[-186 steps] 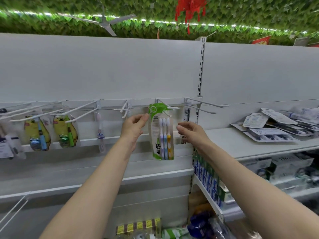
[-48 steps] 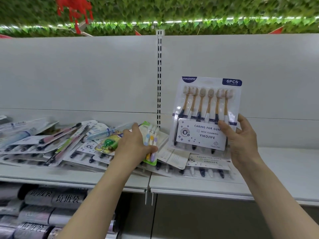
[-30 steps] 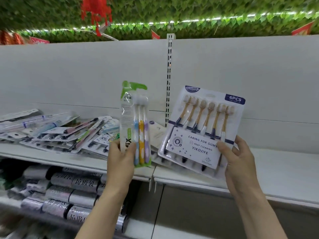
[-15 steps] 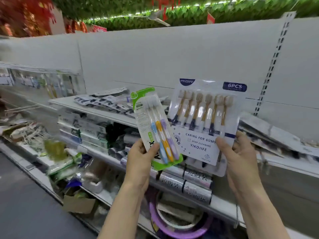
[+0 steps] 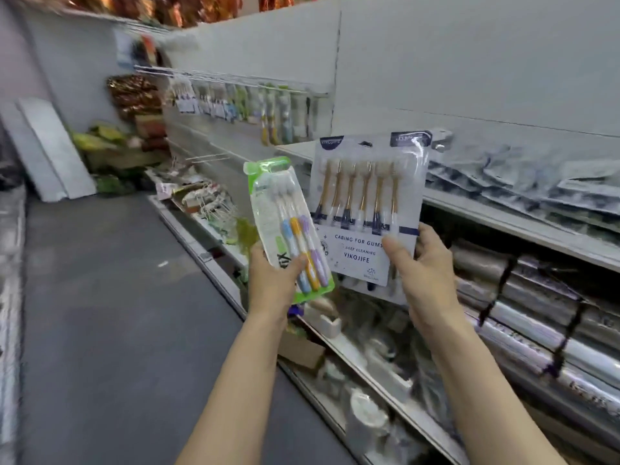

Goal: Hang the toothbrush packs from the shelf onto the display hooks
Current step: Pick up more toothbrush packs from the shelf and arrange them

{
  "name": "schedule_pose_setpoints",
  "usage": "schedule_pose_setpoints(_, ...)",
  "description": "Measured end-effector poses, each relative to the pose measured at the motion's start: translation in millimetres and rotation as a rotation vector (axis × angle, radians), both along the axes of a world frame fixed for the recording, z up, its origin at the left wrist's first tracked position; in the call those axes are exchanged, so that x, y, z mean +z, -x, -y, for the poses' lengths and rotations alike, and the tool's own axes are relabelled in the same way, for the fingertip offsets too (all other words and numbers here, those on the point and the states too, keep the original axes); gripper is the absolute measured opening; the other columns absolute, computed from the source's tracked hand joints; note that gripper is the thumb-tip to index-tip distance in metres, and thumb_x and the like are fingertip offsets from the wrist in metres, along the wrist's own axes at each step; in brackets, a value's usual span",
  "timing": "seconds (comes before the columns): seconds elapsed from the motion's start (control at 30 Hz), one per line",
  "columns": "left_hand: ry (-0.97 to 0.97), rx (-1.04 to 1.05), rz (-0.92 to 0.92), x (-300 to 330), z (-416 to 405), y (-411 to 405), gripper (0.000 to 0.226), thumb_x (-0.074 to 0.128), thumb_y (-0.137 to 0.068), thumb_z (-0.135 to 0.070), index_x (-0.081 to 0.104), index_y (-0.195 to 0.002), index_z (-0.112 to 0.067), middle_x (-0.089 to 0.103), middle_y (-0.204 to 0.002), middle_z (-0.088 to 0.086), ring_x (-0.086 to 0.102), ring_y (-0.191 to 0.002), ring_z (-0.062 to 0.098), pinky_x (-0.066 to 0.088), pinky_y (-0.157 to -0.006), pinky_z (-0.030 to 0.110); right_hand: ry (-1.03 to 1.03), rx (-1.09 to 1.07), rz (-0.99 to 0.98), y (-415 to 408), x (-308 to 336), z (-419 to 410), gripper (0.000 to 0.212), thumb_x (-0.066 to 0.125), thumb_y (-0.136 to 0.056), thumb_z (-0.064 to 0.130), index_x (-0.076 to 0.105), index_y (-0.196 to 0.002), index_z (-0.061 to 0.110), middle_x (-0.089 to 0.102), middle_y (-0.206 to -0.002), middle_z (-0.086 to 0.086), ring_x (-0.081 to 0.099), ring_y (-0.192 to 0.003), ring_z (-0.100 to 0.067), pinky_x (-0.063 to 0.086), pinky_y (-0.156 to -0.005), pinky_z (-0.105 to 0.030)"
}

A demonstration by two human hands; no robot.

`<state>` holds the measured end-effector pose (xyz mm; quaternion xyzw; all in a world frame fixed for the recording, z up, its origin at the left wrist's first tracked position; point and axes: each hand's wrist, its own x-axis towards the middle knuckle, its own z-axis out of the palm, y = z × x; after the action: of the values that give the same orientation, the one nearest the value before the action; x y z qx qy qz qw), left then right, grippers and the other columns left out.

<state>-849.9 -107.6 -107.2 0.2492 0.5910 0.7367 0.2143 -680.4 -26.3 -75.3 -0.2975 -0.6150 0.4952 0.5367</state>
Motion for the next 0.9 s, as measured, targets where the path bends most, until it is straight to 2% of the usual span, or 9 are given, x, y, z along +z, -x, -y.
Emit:
schedule_pose_setpoints(0.1,-0.034,0.087,0.024,-13.1,-5.2,71.5,0.045,0.071,-0.086,-0.001,0.049,-0.119,-0.023,0.066,-0.103,-0.009,0.063,-0.089,0.002,0.047,-0.068,0.017,-0.036,0.05,0.039,78.4,-11.1,-23.7,0.022,0.066,-0.093,0.006,0.065,-0.107,0.022,0.075,-0.101,0.001,0.072,-0.09,-0.01,0.056,-0.073,-0.022)
schedule_pose_setpoints(0.17,-0.037,0.134,0.017,-21.0,-13.4,123.1,0.047,0.07,-0.086,-0.001,0.049,-0.12,-0.025,0.066,-0.108,-0.007,0.063,-0.096,0.008,0.05,-0.078,0.023,-0.046,0.087,0.063,132.1,-20.0,-44.4,0.023,0.065,-0.094,0.006,0.067,-0.11,0.023,0.075,-0.1,0.003,0.072,-0.088,-0.009,0.056,-0.069,-0.021)
schedule_pose_setpoints(0.23,-0.031,0.179,-0.021,-25.9,-26.4,180.1,0.047,0.069,-0.087,0.0,0.048,-0.121,-0.025,0.066,-0.114,-0.004,0.063,-0.101,0.013,0.051,-0.088,0.03,-0.045,0.127,0.079,189.5,-30.8,-70.9,0.025,0.065,-0.095,0.01,0.067,-0.103,0.034,0.074,-0.099,0.003,0.073,-0.089,-0.013,0.059,-0.068,-0.028)
schedule_pose_setpoints(0.37,0.001,0.195,-0.089,-9.7,-59.2,300.1,0.05,0.066,-0.09,0.0,0.045,-0.129,-0.023,0.066,-0.116,-0.003,0.063,-0.096,0.005,0.049,-0.081,0.022,0.007,0.173,0.036,318.0,-37.2,-131.2,0.025,0.067,-0.094,0.012,0.065,-0.1,0.035,0.073,-0.104,-0.002,0.071,-0.088,-0.009,0.058,-0.07,-0.025)
schedule_pose_setpoints(0.47,0.022,0.167,-0.145,8.8,-79.0,383.4,0.048,0.065,-0.09,0.0,0.044,-0.125,-0.026,0.066,-0.116,-0.001,0.064,-0.101,0.009,0.051,-0.082,0.02,0.062,0.261,0.009,415.5,-31.2,-164.5,0.025,0.069,-0.093,0.017,0.065,-0.113,0.031,0.073,-0.111,-0.002,0.072,-0.098,-0.018,0.06,-0.082,-0.039)
schedule_pose_setpoints(0.63,0.062,0.218,-0.175,14.9,-92.1,507.6,0.053,0.066,-0.089,-0.001,0.043,-0.135,-0.017,0.066,-0.119,0.002,0.065,-0.108,0.013,0.053,-0.086,0.022,0.1,0.329,-0.02,559.7,-31.6,-206.3,0.027,0.073,-0.086,0.027,0.066,-0.112,0.027,0.075,-0.109,-0.006,0.072,-0.101,-0.027,0.058,-0.088,-0.055)
schedule_pose_setpoints(0.73,0.064,0.257,-0.177,6.0,-101.8,580.4,0.05,0.066,-0.09,-0.003,0.045,-0.134,-0.015,0.067,-0.117,0.001,0.066,-0.102,0.008,0.054,-0.078,0.016,0.111,0.367,-0.021,638.6,-40.5,-228.7,0.024,0.072,-0.091,0.019,0.066,-0.114,0.021,0.075,-0.108,-0.006,0.073,-0.1,-0.026,0.059,-0.087,-0.052)
schedule_pose_setpoints(0.83,0.065,0.261,-0.184,-6.5,-120.2,654.6,0.046,0.067,-0.09,-0.005,0.047,-0.132,-0.013,0.068,-0.116,0.001,0.066,-0.101,0.008,0.054,-0.08,0.019,0.102,0.371,-0.03,713.8,-47.5,-247.6,0.025,0.071,-0.092,0.014,0.065,-0.116,0.017,0.075,-0.107,-0.007,0.073,-0.099,-0.024,0.061,-0.083,-0.043)
schedule_pose_setpoints(0.9,0.064,0.251,-0.188,-11.5,-135.9,706.6,0.043,0.067,-0.09,-0.005,0.049,-0.129,-0.012,0.068,-0.114,0.001,0.066,-0.099,0.007,0.054,-0.079,0.017,0.11,0.354,-0.045,762.9,-48.2,-262.1,0.026,0.071,-0.091,0.013,0.065,-0.117,0.015,0.075,-0.107,-0.008,0.073,-0.099,-0.025,0.06,-0.085,-0.043)
